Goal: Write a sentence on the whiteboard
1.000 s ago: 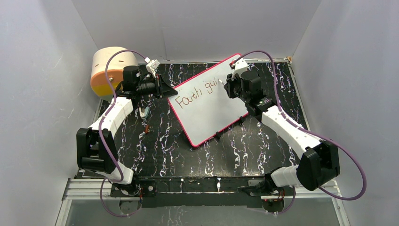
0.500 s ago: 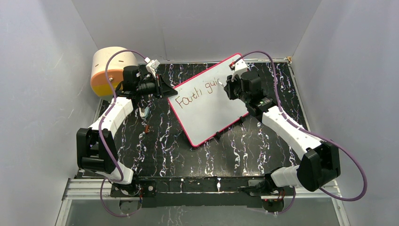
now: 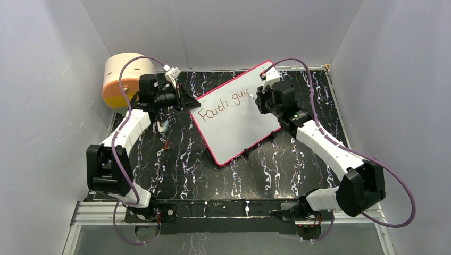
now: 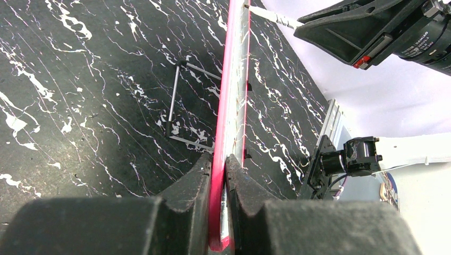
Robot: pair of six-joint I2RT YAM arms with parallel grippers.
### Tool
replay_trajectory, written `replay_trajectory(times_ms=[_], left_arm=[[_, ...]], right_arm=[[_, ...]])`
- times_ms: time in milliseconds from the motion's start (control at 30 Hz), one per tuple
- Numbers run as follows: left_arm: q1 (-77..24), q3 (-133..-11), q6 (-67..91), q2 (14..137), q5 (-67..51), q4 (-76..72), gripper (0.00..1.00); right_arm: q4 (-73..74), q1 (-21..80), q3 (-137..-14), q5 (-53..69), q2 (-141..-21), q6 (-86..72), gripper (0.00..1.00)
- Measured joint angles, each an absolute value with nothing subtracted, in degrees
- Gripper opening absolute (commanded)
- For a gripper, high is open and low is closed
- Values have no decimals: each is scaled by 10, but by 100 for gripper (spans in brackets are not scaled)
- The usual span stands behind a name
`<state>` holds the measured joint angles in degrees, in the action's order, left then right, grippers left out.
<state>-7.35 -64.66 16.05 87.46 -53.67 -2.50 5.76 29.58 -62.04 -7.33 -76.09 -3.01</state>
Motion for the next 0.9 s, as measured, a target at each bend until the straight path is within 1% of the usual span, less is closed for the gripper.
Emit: replay_trajectory(times_ms=[900], left_arm=[[-74,-647,161,875,-539,-25,0]], right_arm=[[21,296,-620,-86,-761,-39,0]])
